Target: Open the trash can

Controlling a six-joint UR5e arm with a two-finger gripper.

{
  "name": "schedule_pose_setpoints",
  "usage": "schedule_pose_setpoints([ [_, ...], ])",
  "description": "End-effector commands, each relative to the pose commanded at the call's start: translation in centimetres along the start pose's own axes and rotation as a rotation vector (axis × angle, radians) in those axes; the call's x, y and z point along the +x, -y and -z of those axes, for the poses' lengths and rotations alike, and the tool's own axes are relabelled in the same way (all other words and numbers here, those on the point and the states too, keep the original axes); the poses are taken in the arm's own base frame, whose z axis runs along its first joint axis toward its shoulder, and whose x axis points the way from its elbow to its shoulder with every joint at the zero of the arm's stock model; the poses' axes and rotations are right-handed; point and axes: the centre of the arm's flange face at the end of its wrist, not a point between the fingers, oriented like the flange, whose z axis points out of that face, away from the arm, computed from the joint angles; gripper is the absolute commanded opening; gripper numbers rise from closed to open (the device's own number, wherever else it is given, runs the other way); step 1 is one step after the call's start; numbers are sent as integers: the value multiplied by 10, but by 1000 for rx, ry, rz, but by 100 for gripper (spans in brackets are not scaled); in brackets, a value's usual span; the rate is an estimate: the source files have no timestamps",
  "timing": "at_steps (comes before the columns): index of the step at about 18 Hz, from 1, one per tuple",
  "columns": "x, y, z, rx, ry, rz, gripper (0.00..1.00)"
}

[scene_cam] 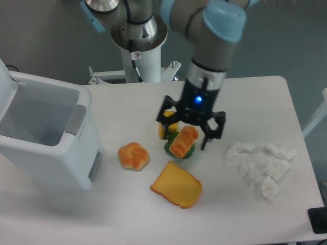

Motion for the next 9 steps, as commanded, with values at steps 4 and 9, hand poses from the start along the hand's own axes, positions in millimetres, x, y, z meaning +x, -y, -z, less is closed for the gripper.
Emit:
schedule_pose_setpoints([
  [4, -20, -14, -33, -109, 31, -188, 100],
  [9, -40, -26, -50, -175, 35, -284, 100],
])
